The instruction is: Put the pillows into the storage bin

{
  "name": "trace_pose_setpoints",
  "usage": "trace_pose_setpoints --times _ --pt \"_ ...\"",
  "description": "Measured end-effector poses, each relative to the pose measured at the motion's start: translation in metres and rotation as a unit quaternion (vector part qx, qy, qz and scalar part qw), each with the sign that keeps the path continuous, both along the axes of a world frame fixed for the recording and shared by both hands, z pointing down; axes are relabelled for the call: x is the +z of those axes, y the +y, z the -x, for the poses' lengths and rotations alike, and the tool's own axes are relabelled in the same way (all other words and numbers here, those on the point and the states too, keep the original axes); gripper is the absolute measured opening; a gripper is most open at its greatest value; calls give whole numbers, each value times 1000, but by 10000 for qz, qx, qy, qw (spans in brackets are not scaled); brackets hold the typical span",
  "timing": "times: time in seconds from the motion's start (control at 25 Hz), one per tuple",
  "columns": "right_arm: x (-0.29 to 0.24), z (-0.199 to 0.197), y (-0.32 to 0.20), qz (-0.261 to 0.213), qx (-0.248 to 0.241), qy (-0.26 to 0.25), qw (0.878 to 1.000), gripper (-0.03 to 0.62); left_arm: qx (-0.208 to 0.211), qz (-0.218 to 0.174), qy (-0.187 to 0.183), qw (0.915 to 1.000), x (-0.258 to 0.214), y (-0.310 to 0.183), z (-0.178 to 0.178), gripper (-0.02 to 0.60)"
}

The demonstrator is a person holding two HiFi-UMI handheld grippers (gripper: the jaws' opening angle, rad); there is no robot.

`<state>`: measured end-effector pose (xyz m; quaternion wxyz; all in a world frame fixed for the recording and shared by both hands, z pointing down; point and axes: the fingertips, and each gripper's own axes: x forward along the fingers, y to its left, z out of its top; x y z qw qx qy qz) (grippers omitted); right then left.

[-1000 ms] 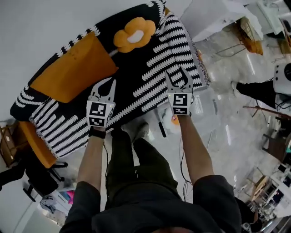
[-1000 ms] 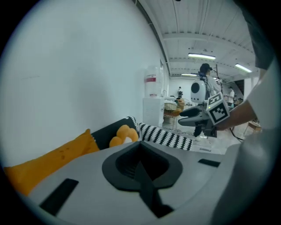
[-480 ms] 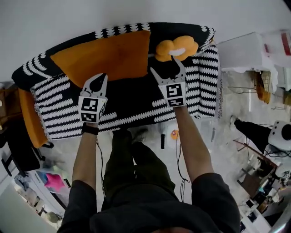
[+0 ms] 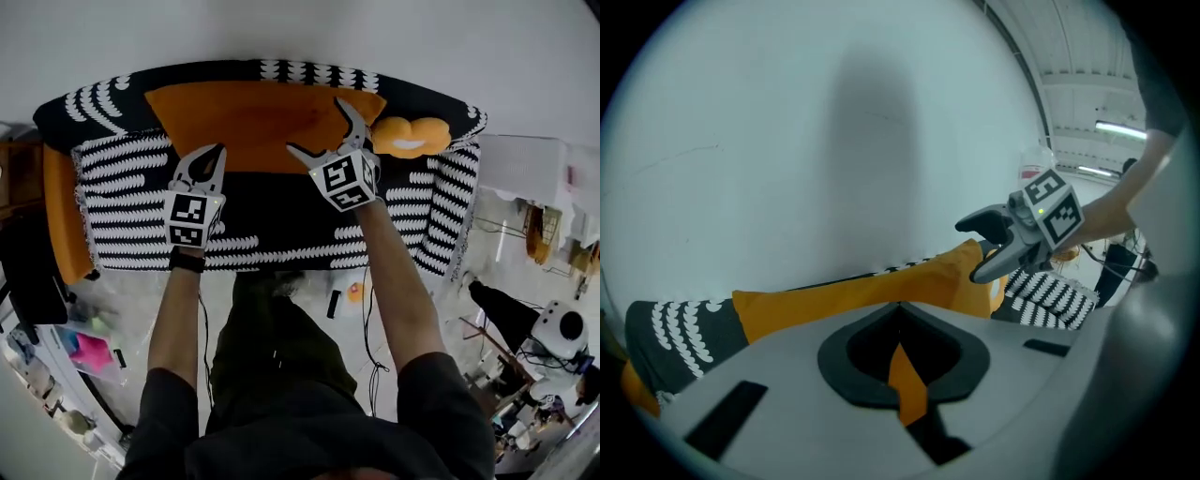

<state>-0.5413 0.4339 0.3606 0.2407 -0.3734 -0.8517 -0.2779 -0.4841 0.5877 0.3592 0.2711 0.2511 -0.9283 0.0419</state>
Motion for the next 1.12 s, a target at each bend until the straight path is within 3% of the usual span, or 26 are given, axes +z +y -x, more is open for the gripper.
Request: trace_pose_setpoints --times 0.32,0.48,0.68,0.72,0.88,1.0,1.12 --pt "35 33 78 -750 -1042 156 9916 537 -221 -57 201 9995 24 46 21 5" --pt "73 42 102 -1277 -1546 435 9787 537 -300 -113 304 9990 44 60 32 5" --pt "135 37 111 -1799 -1912 1204 9574 532 -245 -146 420 9987 71 64 39 5" --pt "143 38 113 -1887 -1953 1285 9538 510 -242 -157 450 9986 76 63 39 5" --pt "154 34 117 -2081 -2059 1167 9491 295 -243 -198 573 9979 93 61 34 4" --pt "146 25 117 -2042 -2092 1003 9510 200 -179 -209 618 9977 98 58 29 3" --pt "129 16 114 -1889 -2045 885 9564 146 -92 -180 562 9982 91 50 27 5"
